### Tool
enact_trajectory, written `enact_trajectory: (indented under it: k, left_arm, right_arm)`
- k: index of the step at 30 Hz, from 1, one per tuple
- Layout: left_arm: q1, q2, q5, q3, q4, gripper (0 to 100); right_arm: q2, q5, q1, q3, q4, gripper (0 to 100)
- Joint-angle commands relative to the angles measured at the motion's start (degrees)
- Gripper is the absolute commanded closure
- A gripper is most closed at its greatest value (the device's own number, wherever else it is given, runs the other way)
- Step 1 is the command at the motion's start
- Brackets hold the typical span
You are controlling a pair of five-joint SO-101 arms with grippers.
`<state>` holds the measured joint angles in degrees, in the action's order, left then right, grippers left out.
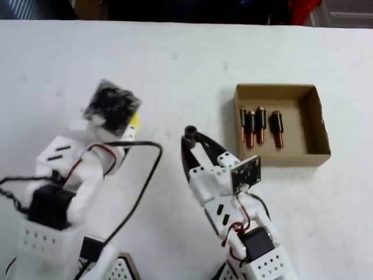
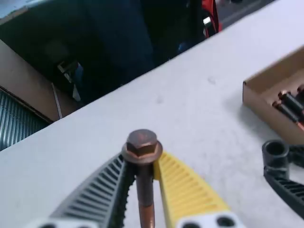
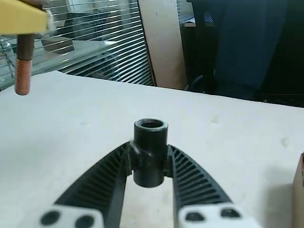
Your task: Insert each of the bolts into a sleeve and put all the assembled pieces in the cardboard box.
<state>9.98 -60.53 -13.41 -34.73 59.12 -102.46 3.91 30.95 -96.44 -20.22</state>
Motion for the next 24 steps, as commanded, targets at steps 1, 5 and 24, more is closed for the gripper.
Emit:
enact_trajectory:
  k: [1, 5, 24]
  left_arm:
    - [1.5, -4.4, 4.8, 0.3, -3.3, 98]
    - [5.7, -6.9, 6.4, 0.2, -4.0, 98]
    - [12.5, -9.0, 6.7, -3.9, -4.0, 98]
  right_arm:
    - [-0.4, 0.6, -0.6, -0.4, 0.3, 98.1]
    - [-0.4, 0.6, -0.6, -0.4, 0.1, 98.1]
    - [-0.4, 0.6, -0.6, -0.4, -0.1, 98.1]
